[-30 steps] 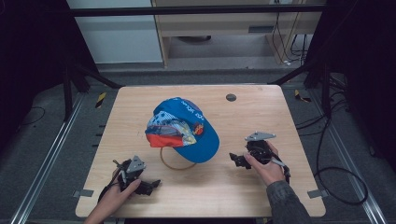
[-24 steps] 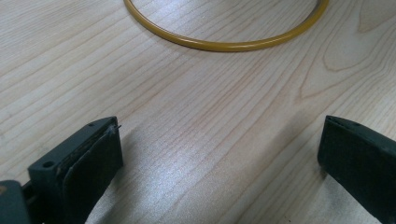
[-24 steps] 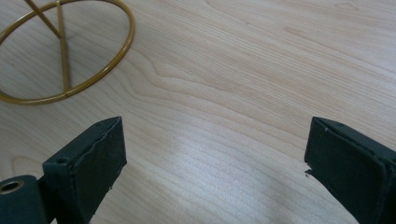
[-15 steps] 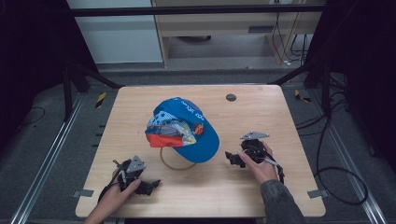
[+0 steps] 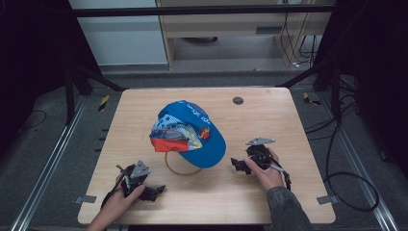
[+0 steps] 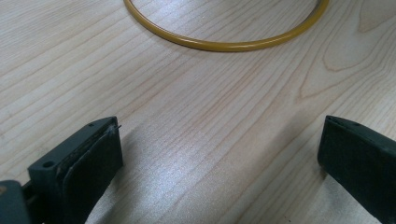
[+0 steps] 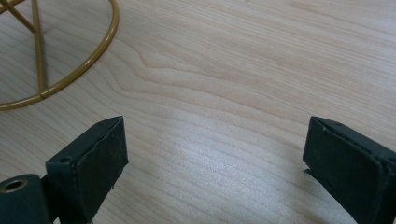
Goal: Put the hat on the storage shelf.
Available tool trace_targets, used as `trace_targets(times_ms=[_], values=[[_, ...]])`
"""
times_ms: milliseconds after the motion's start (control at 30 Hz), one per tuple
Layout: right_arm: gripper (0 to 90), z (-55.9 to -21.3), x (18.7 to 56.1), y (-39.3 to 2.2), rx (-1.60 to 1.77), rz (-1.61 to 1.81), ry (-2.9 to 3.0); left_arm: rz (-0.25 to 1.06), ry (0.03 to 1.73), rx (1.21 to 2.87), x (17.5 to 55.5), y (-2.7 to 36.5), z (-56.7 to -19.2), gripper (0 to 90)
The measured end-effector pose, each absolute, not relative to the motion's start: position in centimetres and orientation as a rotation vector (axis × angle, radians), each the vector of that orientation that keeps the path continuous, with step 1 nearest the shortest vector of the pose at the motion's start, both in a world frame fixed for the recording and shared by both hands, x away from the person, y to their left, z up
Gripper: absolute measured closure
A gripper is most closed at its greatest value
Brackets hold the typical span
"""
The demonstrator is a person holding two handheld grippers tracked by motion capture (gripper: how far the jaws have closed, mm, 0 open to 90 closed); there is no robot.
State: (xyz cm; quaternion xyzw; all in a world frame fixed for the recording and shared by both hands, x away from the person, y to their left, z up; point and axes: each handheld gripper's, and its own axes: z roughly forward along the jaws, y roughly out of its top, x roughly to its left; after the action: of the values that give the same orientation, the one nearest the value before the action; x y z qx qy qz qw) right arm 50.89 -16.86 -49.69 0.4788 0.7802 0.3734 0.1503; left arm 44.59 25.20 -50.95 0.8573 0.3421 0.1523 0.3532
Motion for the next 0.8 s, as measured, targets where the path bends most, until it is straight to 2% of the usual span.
trace_targets(times_ms=[800], values=[[6.9,-51.1,50.0,-15.7,1.289,0.976,2.211,0.394,0.885,2.217,44.6,25.2,-51.0,0.0]])
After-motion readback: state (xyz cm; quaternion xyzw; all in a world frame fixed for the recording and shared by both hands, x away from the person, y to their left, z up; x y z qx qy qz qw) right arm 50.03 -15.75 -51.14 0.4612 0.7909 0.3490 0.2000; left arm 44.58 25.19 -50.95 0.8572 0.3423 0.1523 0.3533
